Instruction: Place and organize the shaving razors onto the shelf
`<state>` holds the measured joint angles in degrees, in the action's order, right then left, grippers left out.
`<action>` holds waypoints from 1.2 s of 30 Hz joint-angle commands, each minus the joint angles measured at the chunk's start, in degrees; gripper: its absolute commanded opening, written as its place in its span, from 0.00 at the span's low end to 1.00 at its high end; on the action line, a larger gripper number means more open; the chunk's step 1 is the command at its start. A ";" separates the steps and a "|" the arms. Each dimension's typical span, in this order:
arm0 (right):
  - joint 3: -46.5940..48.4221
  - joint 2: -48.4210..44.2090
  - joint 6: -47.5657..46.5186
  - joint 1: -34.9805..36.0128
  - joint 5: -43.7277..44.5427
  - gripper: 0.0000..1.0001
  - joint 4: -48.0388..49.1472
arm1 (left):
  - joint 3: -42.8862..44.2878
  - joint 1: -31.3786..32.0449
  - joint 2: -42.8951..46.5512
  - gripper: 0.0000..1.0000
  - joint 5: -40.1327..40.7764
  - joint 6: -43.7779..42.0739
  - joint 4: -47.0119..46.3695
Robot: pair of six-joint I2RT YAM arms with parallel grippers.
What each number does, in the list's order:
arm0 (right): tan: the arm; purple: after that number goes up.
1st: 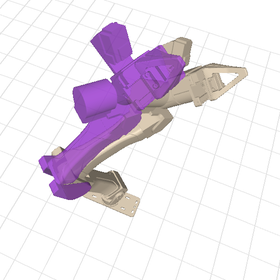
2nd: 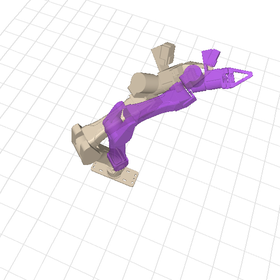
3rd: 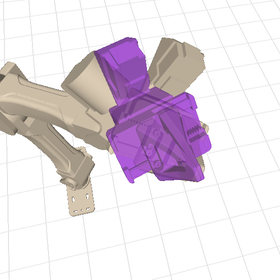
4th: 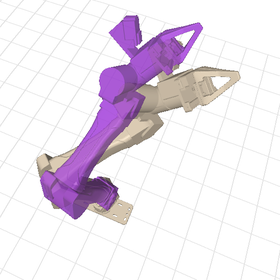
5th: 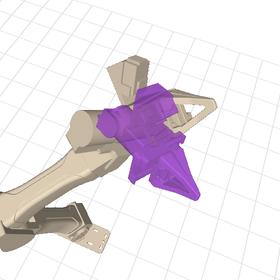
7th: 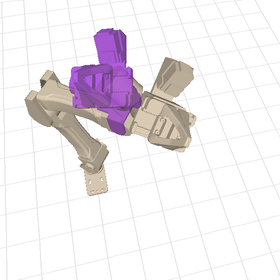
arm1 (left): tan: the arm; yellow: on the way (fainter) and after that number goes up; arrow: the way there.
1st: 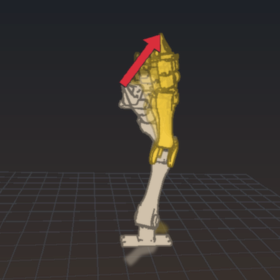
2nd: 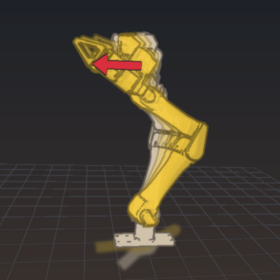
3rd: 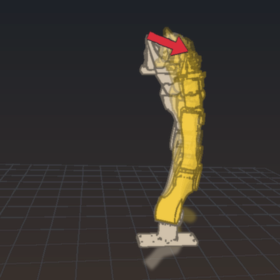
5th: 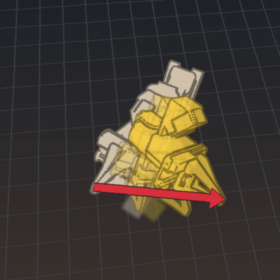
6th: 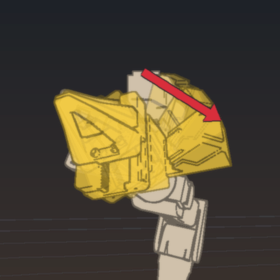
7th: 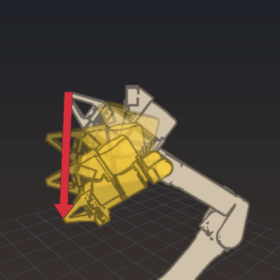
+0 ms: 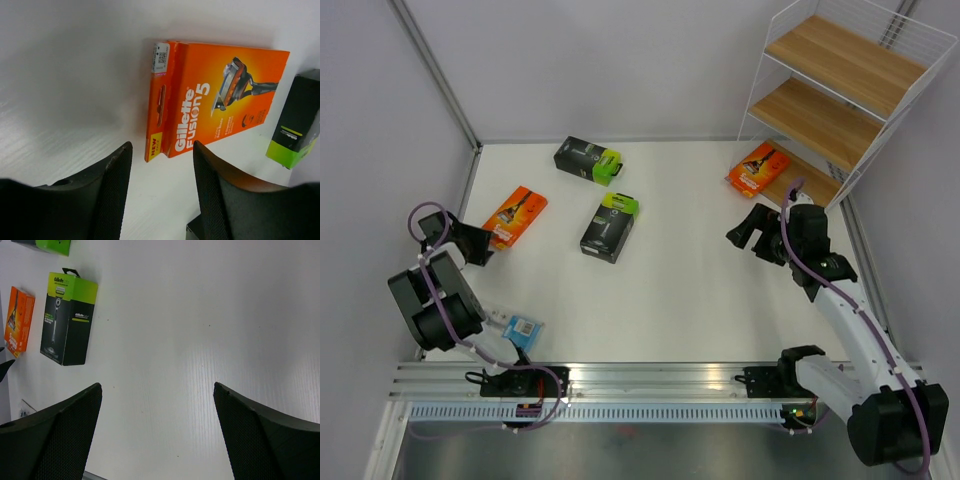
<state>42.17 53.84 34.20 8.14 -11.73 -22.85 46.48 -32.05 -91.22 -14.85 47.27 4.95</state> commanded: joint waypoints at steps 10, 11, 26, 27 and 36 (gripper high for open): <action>3.79 6.44 -0.97 0.21 -0.23 0.98 5.98 | 0.72 -0.55 -5.01 0.42 2.81 0.02 -7.23; 3.88 6.54 -0.97 0.21 0.03 0.98 6.15 | 0.72 -0.55 -5.37 0.40 2.81 -0.07 -7.32; 3.36 7.59 -1.41 0.21 2.85 0.98 5.36 | 0.19 -0.64 -10.20 0.26 -0.26 0.81 -15.49; 3.27 7.68 -1.24 0.21 3.11 0.98 5.45 | 0.28 -0.56 -10.64 0.17 -0.61 0.72 -16.28; 5.63 10.22 -1.41 0.21 2.15 0.98 5.63 | -5.43 -0.64 -1.79 0.02 -7.55 0.12 -25.88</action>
<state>44.03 63.07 33.19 8.14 -9.19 -18.52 42.09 -32.45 -98.70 -17.47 48.31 -15.64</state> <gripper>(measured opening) 0.979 0.034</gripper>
